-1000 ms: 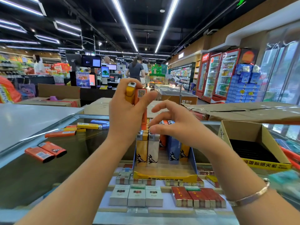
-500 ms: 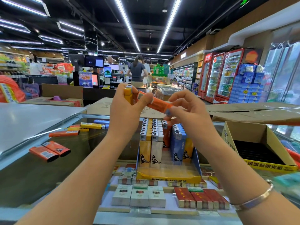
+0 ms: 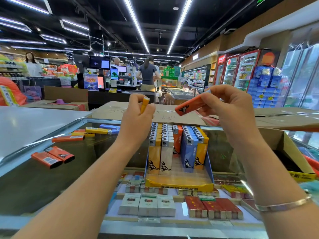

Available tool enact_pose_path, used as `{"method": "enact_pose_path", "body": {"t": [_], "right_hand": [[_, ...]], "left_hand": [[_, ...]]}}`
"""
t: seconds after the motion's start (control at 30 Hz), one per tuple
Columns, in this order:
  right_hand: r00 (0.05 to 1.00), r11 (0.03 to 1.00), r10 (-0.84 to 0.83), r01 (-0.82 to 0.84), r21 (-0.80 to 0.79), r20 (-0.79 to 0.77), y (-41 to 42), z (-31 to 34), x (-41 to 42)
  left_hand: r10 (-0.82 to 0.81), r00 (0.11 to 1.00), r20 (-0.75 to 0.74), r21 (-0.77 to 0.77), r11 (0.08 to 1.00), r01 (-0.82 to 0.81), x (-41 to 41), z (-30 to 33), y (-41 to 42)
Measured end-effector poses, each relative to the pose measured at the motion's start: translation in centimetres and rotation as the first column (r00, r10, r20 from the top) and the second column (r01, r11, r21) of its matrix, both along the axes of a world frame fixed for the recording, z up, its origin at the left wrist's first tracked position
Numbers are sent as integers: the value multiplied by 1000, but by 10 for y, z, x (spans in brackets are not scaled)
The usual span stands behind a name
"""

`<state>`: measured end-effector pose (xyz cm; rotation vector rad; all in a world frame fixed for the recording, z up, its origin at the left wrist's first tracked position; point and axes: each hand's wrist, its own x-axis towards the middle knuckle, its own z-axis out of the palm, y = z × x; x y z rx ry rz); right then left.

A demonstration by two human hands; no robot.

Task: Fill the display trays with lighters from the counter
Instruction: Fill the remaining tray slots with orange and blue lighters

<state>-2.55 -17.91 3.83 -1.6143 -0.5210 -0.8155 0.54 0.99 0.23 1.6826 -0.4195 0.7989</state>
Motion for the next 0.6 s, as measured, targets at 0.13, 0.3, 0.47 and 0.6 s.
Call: {"method": "enact_pose_path", "body": {"t": [0.13, 0.3, 0.47, 0.6], "right_hand": [[993, 960, -108, 119, -252, 58, 9, -8, 4], [973, 823, -219, 224, -521, 72, 21, -19, 10], [970, 694, -242, 150, -704, -31, 30, -29, 17], [954, 672, -298, 182, -718, -37, 30, -29, 20]], "left_hand": [[-56, 997, -49, -71, 996, 53, -1, 0, 0], [-12, 999, -36, 17, 1000, 12, -2, -4, -4], [-2, 1000, -29, 28, 1000, 3, -2, -3, -3], [-5, 1000, -15, 24, 1000, 6, -2, -3, -3]]}}
